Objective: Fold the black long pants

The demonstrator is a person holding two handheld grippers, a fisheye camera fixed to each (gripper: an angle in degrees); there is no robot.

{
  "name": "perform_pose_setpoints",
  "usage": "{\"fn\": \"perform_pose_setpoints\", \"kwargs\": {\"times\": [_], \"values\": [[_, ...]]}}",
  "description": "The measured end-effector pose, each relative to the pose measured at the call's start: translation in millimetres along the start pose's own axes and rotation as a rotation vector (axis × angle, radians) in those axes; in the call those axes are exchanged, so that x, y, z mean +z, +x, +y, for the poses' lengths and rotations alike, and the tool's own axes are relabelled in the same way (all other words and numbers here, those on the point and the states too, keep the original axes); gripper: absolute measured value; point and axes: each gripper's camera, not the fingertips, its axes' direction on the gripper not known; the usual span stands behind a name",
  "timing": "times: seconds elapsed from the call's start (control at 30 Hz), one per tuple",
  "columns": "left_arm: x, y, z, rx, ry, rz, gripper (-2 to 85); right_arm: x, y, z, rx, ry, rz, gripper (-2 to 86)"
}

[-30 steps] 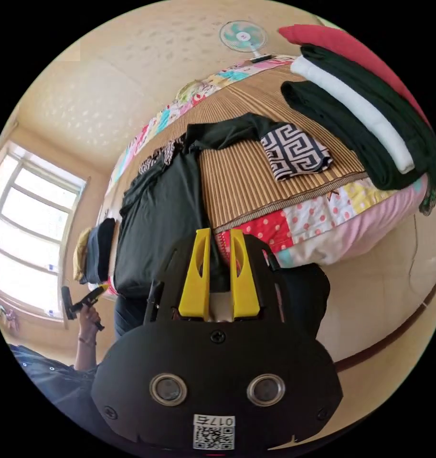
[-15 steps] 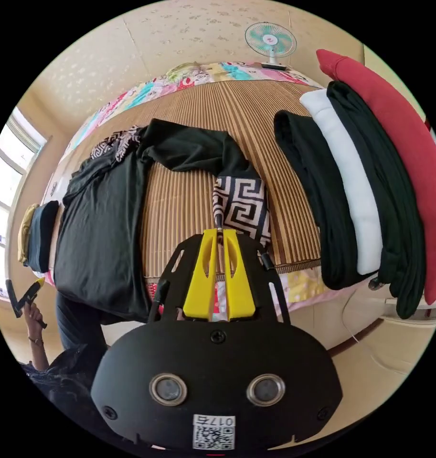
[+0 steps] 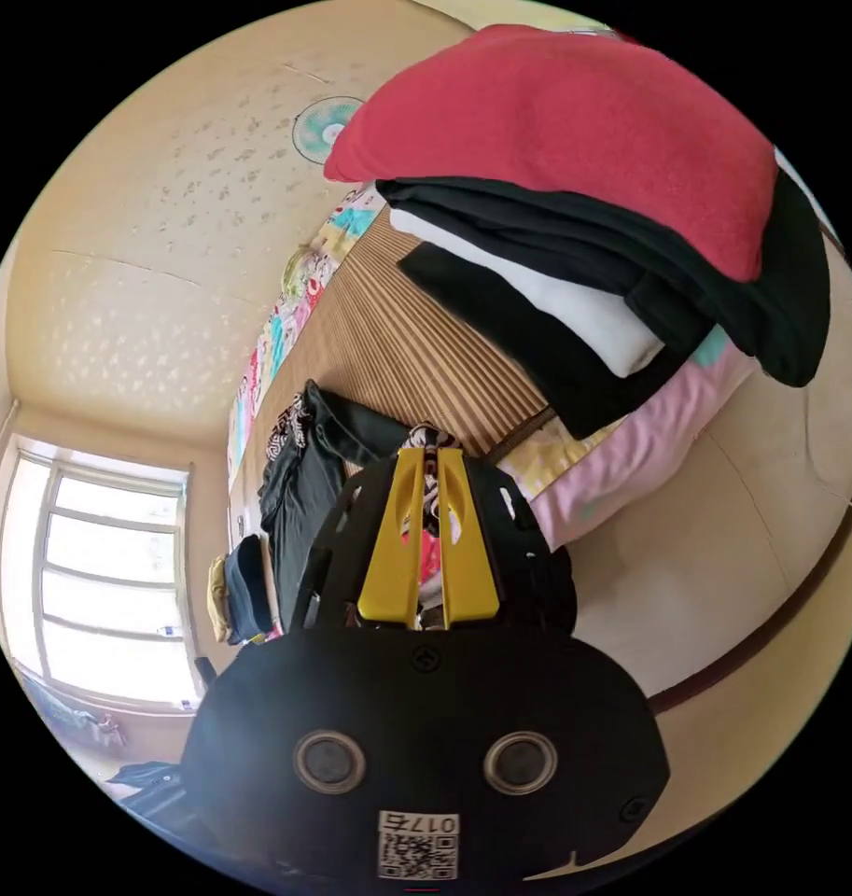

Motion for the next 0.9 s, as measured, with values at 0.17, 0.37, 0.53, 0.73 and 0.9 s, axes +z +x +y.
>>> {"fn": "perform_pose_setpoints", "kwargs": {"times": [0.17,0.37,0.53,0.73,0.9], "values": [[34.6,106.0,-48.0,0.302,-0.066,0.207,10.0,-9.8,-51.7,7.1,-0.147,-0.045,-0.222,2.9],[91.8,228.5,-86.7,0.559,-0.164,0.409,12.0,12.2,-109.3,5.3,-0.277,-0.202,-0.371,2.9],[118.2,283.8,-105.0,0.655,-0.155,0.266,13.9,29.8,-140.6,8.2,-0.364,-0.266,-0.391,2.9],[134.2,314.3,-131.6,0.667,-0.092,0.083,3.1,30.1,-146.8,7.0,-0.430,-0.224,-0.377,2.5],[135.8,337.3,-224.4,0.608,-0.164,0.329,0.3,-18.8,-108.4,14.0,-0.451,0.090,-0.313,2.1]]}}
